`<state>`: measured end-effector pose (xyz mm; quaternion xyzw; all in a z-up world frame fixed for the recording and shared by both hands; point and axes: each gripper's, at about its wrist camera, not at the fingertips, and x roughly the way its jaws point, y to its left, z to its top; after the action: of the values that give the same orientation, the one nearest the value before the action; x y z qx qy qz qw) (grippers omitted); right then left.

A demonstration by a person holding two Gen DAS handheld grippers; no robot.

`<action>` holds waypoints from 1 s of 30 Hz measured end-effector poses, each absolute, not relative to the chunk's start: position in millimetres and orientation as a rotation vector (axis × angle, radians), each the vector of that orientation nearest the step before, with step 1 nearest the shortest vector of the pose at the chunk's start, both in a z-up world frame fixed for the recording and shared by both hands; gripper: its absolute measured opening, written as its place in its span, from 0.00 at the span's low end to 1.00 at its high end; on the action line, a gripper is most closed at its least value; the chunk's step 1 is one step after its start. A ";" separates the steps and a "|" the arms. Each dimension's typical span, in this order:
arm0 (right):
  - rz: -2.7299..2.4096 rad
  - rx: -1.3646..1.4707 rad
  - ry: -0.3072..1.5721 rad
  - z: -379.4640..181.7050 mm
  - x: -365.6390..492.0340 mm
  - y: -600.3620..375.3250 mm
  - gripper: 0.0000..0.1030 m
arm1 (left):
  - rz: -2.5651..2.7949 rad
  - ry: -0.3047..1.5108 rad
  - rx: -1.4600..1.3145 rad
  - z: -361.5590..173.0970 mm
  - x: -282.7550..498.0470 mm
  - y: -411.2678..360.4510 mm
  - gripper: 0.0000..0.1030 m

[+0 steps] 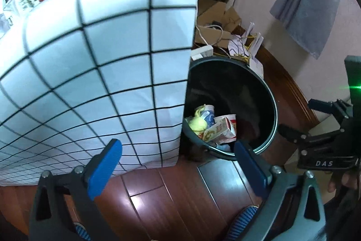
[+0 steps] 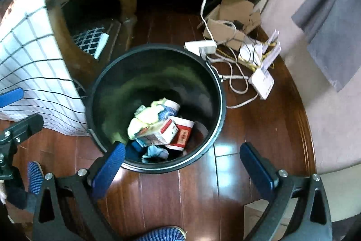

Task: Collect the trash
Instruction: 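Move both tools back toward the remaining trash on the table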

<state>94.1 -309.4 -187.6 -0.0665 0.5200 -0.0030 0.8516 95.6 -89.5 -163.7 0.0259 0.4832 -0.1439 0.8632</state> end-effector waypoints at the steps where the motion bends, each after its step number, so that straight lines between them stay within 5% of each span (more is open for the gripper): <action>1: -0.004 -0.147 1.087 -182.2 92.2 -305.2 1.00 | -0.298 1.005 0.050 -159.5 95.6 -86.4 0.97; 17: 0.097 -0.220 0.880 -77.8 84.2 -226.8 1.00 | -0.190 0.798 0.029 -70.2 69.1 -18.3 0.97; 30: 0.264 -0.194 0.691 -0.5 156.7 -77.3 1.00 | 0.110 0.650 -0.089 -27.0 99.3 132.7 0.97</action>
<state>156.7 -77.3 -0.5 -0.0945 0.3372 0.1286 0.9278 99.3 132.7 -27.0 -0.0438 0.3192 0.0541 0.9451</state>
